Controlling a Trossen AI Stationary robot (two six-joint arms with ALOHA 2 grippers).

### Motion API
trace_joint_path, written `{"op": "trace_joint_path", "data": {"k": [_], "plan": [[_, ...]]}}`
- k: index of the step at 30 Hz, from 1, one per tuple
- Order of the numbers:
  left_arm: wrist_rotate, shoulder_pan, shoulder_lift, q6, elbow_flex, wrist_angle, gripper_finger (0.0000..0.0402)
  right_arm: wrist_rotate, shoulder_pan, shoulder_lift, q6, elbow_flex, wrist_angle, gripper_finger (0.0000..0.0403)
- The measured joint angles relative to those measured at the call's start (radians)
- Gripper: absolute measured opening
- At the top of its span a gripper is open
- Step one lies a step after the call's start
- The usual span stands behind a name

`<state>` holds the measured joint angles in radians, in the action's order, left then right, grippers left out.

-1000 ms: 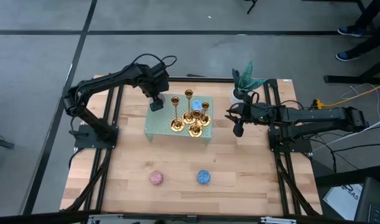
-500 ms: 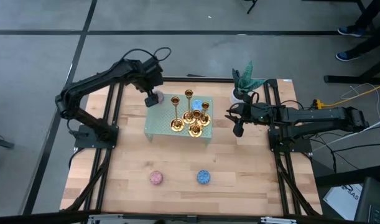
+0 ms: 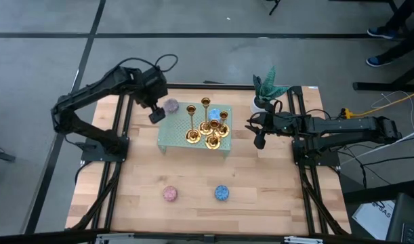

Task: Pick & Place candle stick holders
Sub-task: Put the pink scented candle on the shelf

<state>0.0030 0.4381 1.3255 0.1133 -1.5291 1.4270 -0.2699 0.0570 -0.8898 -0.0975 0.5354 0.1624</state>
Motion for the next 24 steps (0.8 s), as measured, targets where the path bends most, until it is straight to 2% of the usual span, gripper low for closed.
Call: {"op": "trace_joint_path", "data": {"k": [10,18,24], "plan": [[0.068,-0.232,-0.006,0.058,0.000,0.021,0.0340,0.000,0.000,0.000,-0.002,0.000,0.019,0.0122],[0.068,-0.405,-0.006,0.060,0.005,0.016,0.0340,0.008,0.000,0.000,-0.019,0.000,0.029,0.0122],[0.069,-0.577,-0.006,0.110,0.068,0.000,0.0340,0.008,0.000,0.000,0.001,0.000,0.028,0.0122]]}}
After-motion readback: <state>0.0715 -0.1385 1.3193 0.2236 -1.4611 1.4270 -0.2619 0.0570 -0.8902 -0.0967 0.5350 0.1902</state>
